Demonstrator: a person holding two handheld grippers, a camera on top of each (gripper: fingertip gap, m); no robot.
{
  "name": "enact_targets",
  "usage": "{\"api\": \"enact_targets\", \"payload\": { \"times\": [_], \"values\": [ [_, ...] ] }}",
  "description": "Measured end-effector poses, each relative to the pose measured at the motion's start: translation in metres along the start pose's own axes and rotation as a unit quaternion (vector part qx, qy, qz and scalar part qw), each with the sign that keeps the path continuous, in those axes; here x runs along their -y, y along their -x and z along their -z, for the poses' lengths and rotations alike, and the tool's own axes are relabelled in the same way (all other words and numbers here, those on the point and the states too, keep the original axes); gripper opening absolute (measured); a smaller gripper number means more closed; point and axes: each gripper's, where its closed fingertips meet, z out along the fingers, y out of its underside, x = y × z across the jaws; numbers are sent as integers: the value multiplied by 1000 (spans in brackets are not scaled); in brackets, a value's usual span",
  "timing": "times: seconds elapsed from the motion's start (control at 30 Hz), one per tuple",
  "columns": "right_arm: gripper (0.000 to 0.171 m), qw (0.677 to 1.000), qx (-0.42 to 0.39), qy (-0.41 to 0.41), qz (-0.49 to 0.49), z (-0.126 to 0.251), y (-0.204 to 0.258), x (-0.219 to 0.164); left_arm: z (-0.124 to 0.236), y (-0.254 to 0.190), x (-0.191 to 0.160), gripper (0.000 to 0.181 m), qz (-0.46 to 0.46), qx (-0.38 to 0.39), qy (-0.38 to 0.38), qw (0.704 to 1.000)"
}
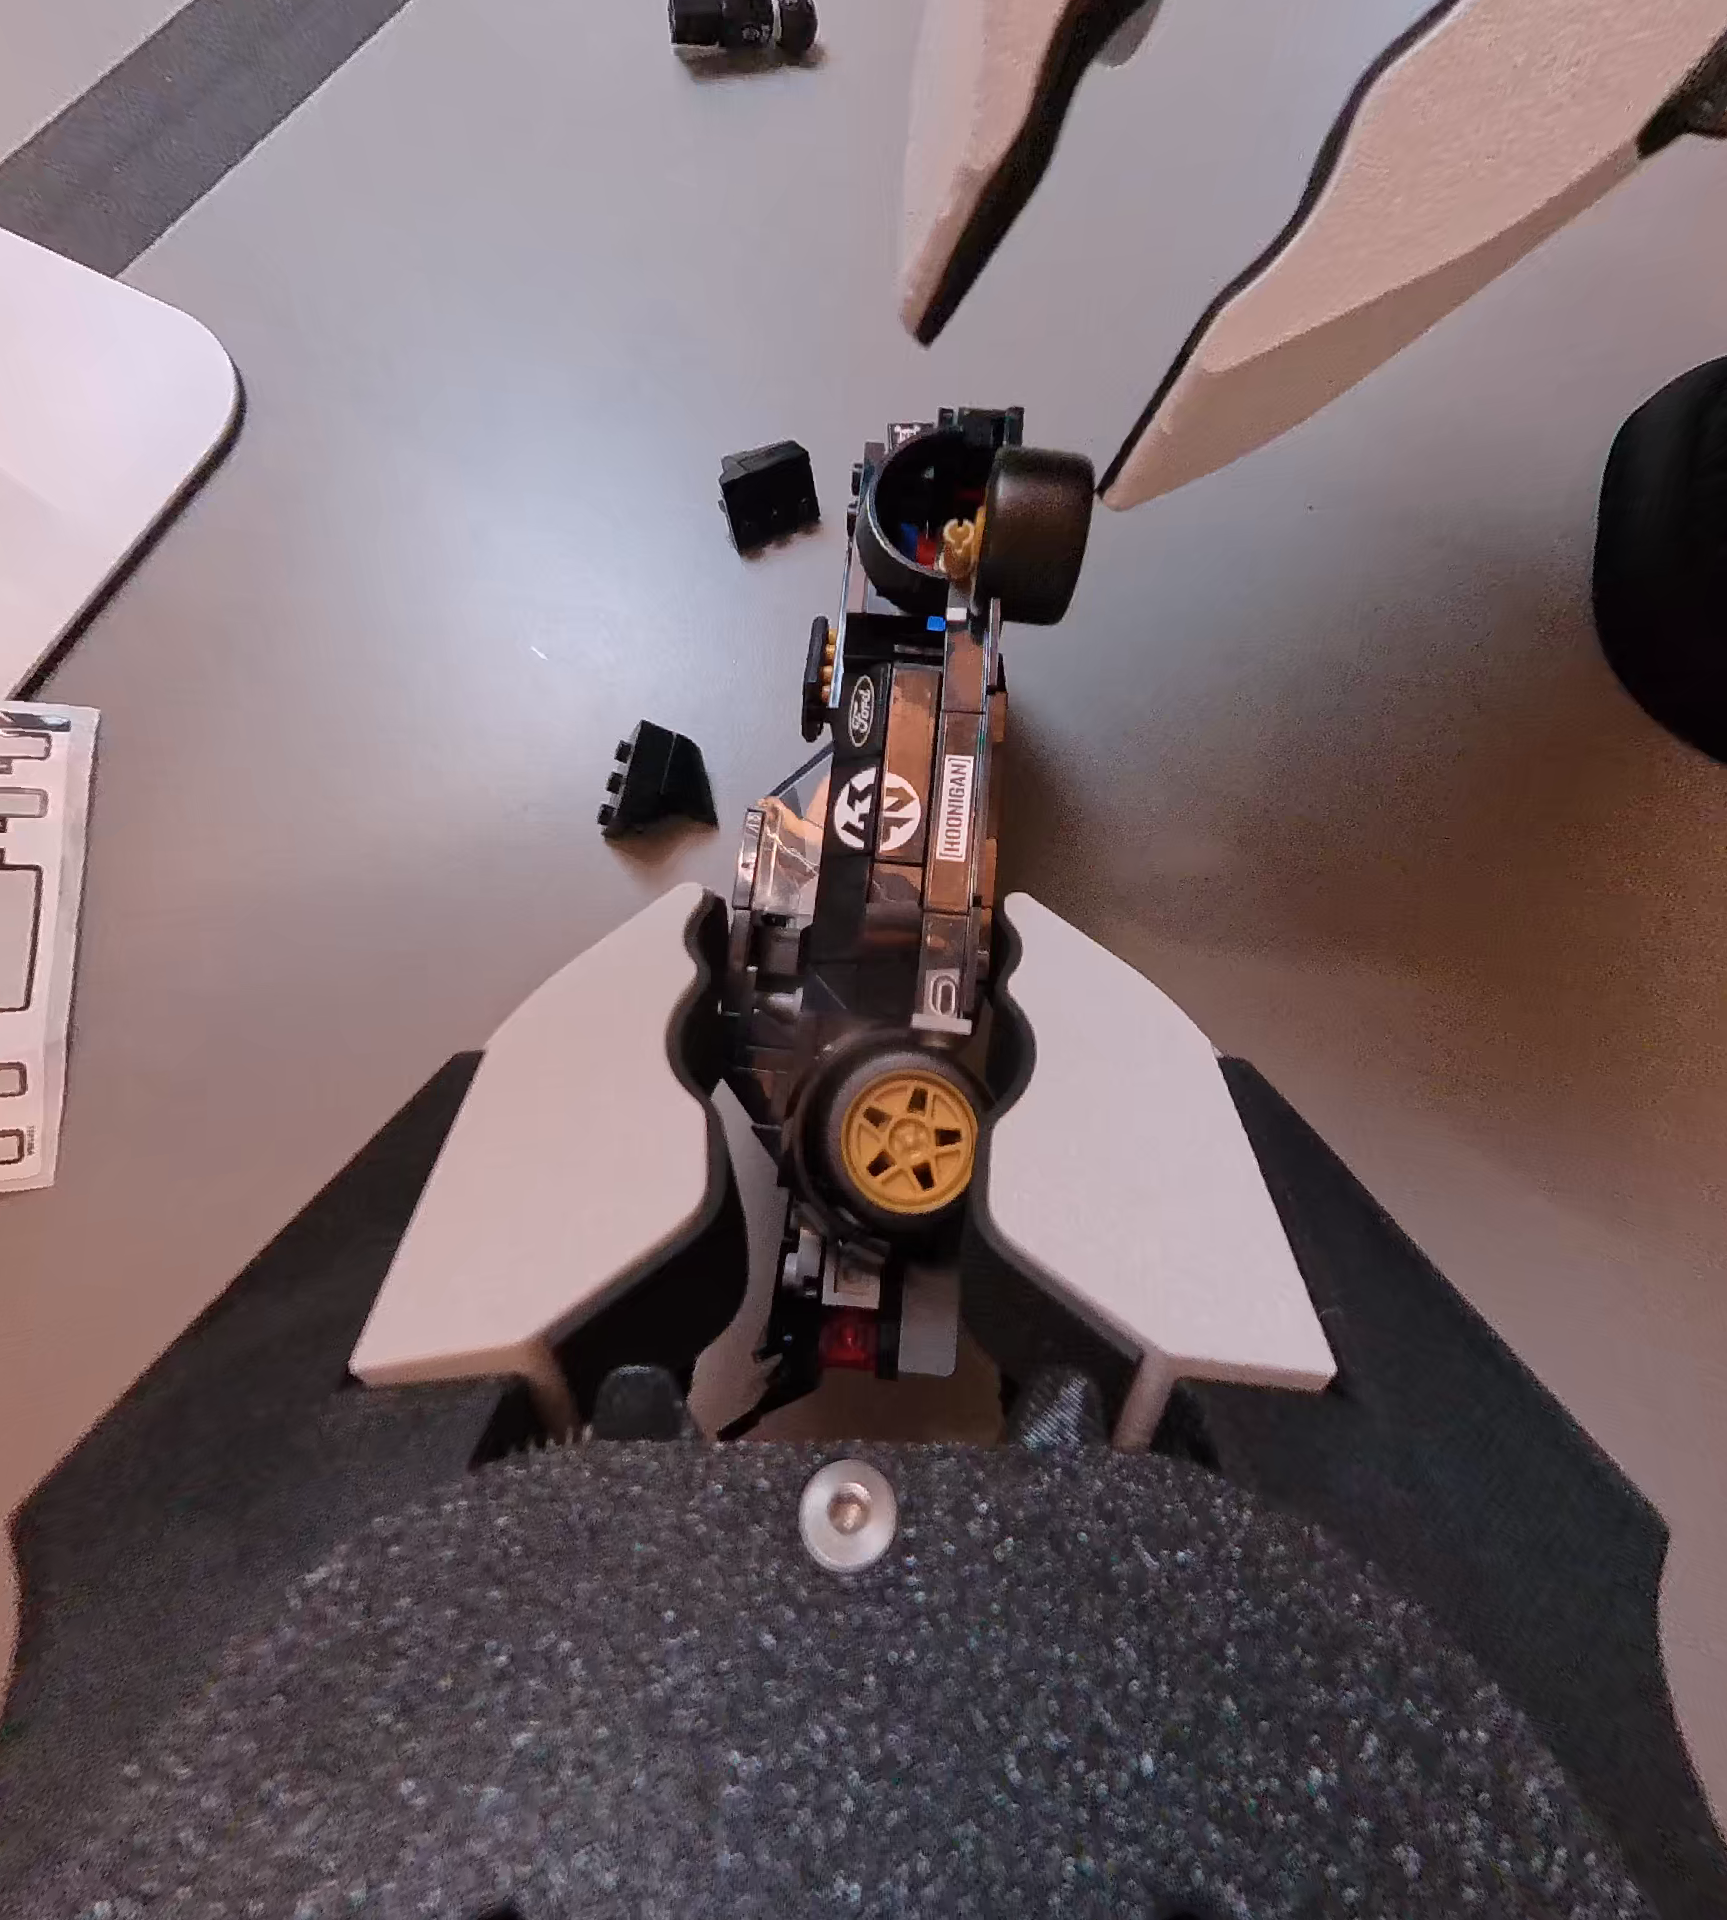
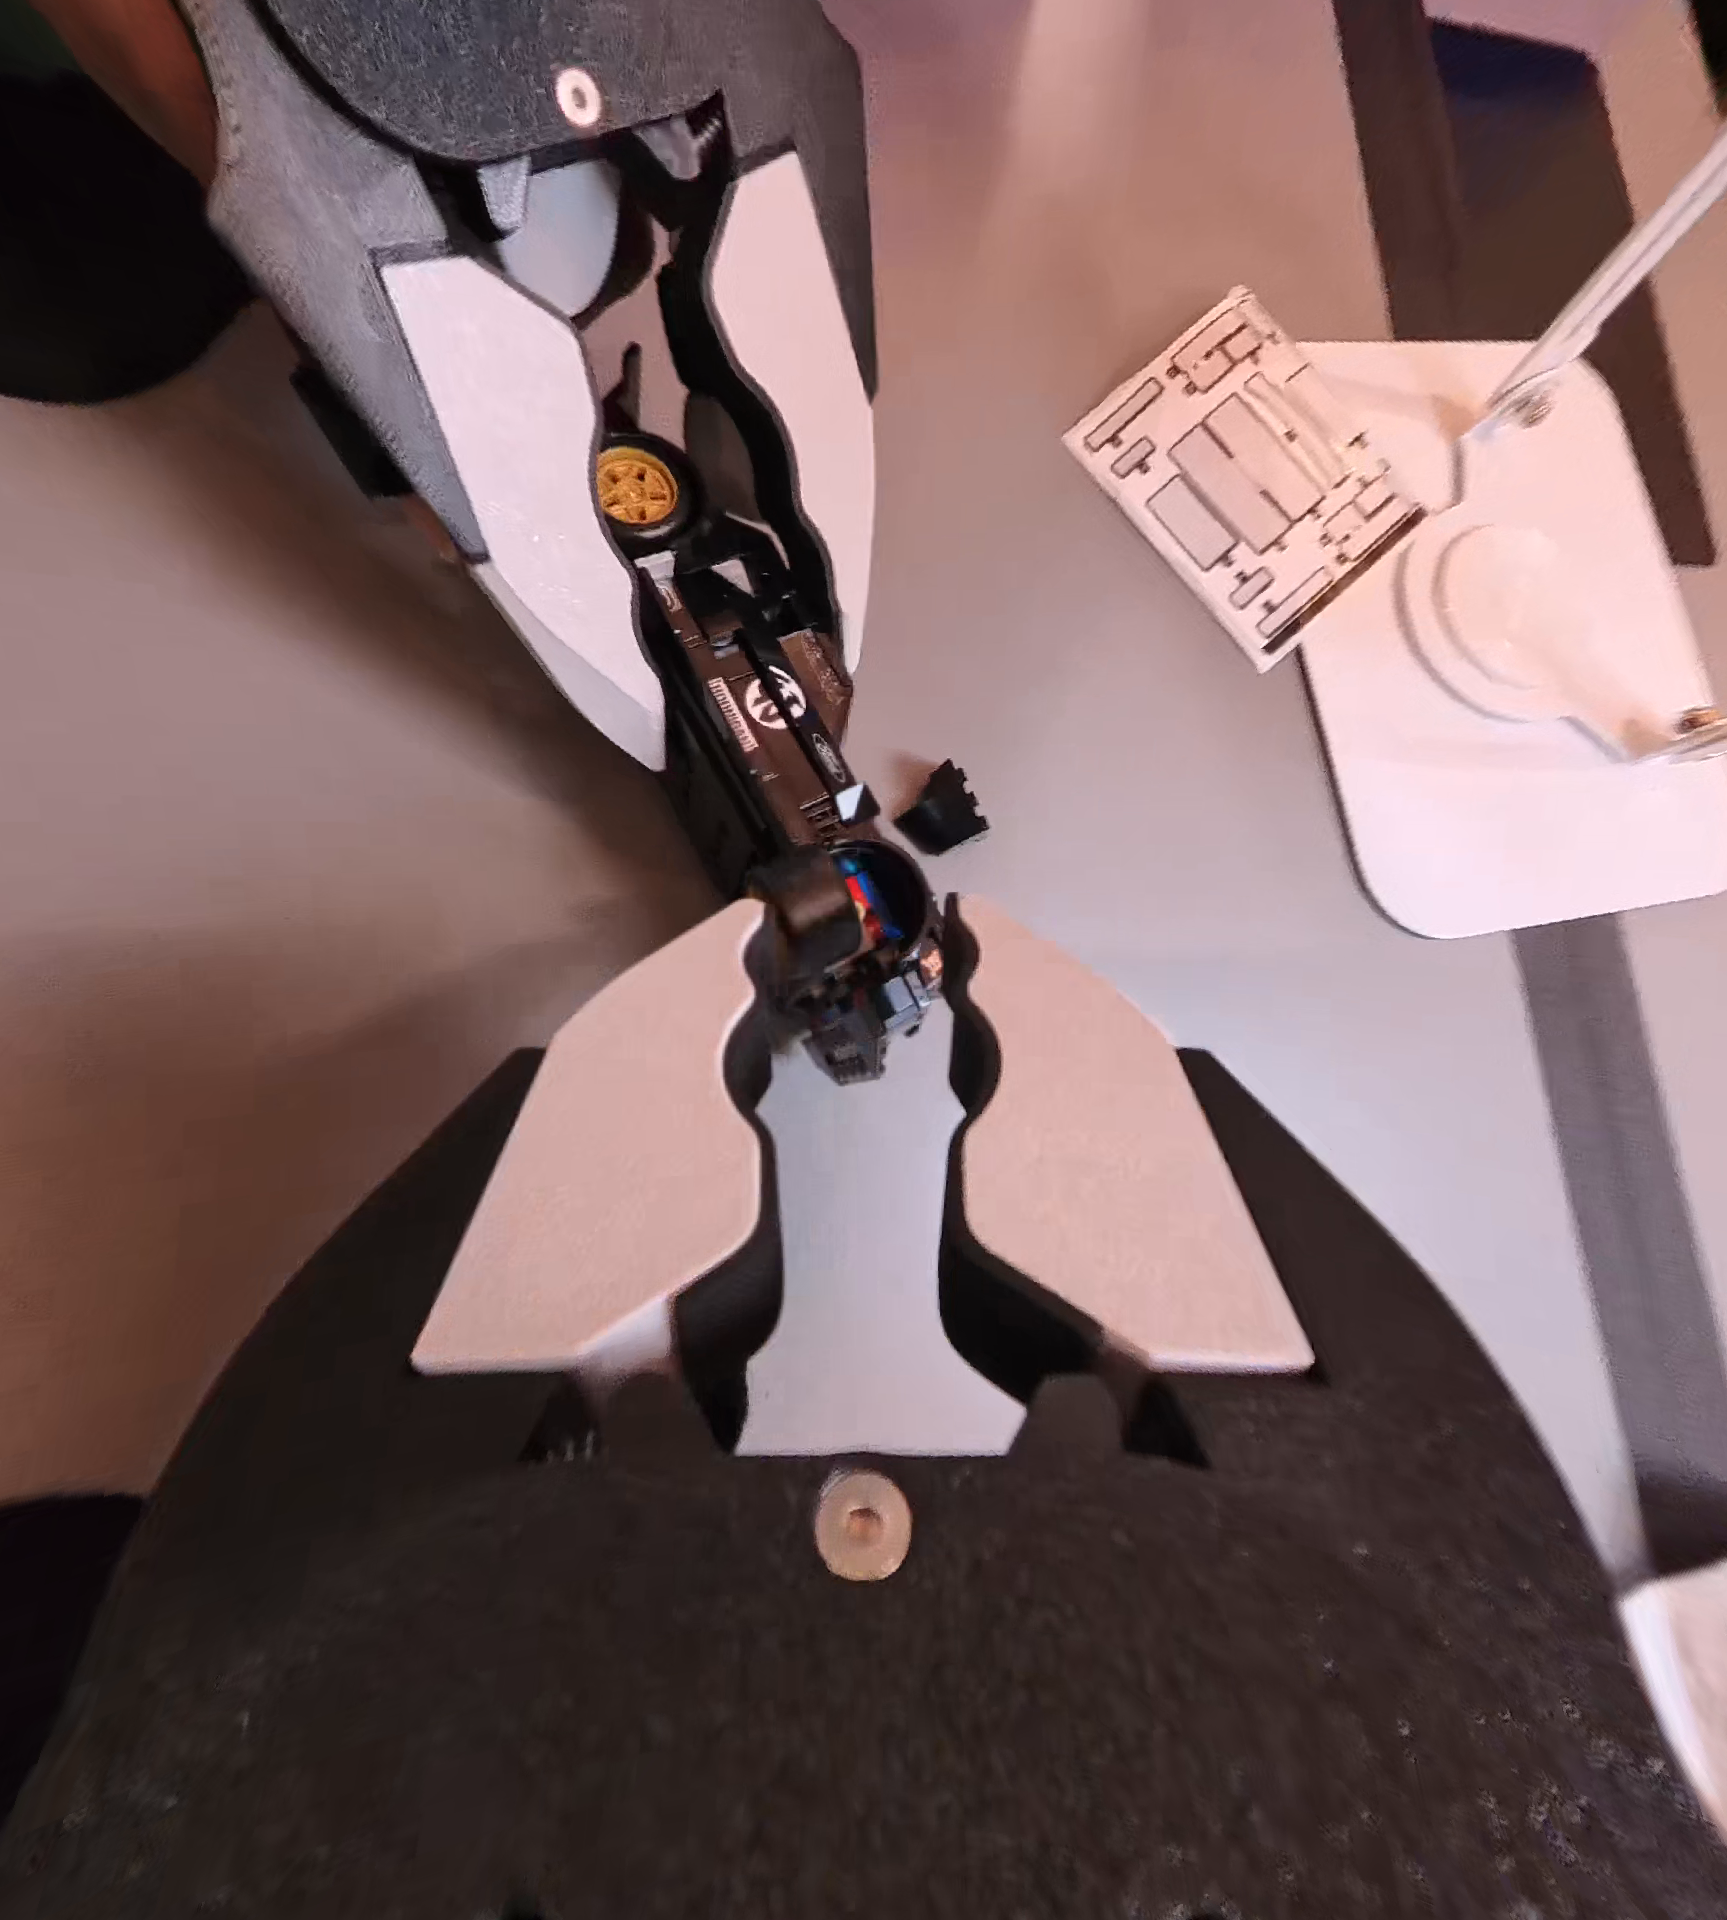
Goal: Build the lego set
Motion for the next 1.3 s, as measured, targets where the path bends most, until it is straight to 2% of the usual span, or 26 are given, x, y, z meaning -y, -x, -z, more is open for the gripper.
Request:
{"api": "enact_targets", "payload": {
  "times": [0.1,0.2,0.33,0.4,0.57,0.77,1.0,1.3],
  "values": [
    [31,999,34,-6,-32,-4,-1,-2,0,0,0,48,-2,2,0,1000],
    [28,999,23,-13,-21,-5,-5,-1,0,0,0,48,-1,1,-1,1000],
    [3,1000,-9,-18,-8,-3,-13,4,0,0,0,48,0,-1,-3,1000],
    [1,1000,-15,-8,-10,-4,-17,2,0,0,0,48,1,-1,-3,1000],
    [7,1000,-15,-14,-12,2,-14,6,-1,0,0,48,2,-2,-4,1000],
    [29,1000,16,-2,-12,1,-3,-2,0,-1,0,48,-2,-2,-3,1000],
    [25,998,67,-10,-19,-8,3,-2,0,-2,0,47,-16,4,0,1000],
    [25,985,33,132,105,-7,3,-5,0,-3,-1,47,-33,14,4,999]
  ]
}}
